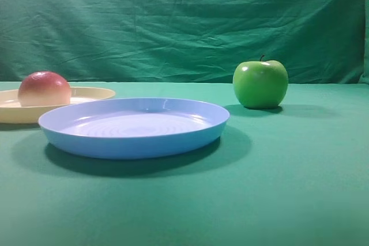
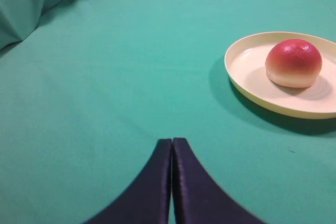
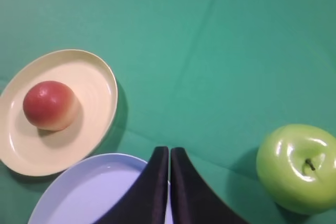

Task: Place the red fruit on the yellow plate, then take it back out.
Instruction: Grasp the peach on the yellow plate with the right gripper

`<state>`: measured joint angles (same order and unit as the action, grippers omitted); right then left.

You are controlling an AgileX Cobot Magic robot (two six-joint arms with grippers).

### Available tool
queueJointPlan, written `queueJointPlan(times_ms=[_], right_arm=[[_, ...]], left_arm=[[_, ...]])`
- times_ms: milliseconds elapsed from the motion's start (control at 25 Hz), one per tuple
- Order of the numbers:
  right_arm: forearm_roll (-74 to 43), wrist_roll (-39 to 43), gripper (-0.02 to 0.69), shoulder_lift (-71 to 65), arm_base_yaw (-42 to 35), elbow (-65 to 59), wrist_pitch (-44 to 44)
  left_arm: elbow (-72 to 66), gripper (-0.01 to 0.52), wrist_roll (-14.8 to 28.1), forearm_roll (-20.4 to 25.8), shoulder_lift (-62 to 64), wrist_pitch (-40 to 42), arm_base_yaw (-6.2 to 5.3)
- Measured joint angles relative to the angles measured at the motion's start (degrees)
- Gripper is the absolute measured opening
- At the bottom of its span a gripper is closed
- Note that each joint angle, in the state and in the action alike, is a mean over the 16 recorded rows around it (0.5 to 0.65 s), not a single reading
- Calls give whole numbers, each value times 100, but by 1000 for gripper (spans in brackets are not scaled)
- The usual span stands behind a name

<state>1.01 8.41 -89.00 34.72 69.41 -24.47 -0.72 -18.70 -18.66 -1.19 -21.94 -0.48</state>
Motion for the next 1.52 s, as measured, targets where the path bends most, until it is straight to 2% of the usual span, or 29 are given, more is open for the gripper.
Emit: queueJointPlan(times_ms=[360,720,880,1320,1520], right_arm=[[71,-922,3,-531,381,762,-200],[136,-1672,68,-1712,848,2305,-1269],[305,-1815,164,-2402,960,3166,-1690],[1254,-2527,555,-4002,1101,4910,-2035],[1542,-2824,654,-4438,1177,5177,-1862]], left_arm=[[0,0,0,0,0,0,0],[0,0,0,0,0,0,0],[0,0,0,0,0,0,0],[0,0,0,0,0,0,0],[0,0,0,0,0,0,0]])
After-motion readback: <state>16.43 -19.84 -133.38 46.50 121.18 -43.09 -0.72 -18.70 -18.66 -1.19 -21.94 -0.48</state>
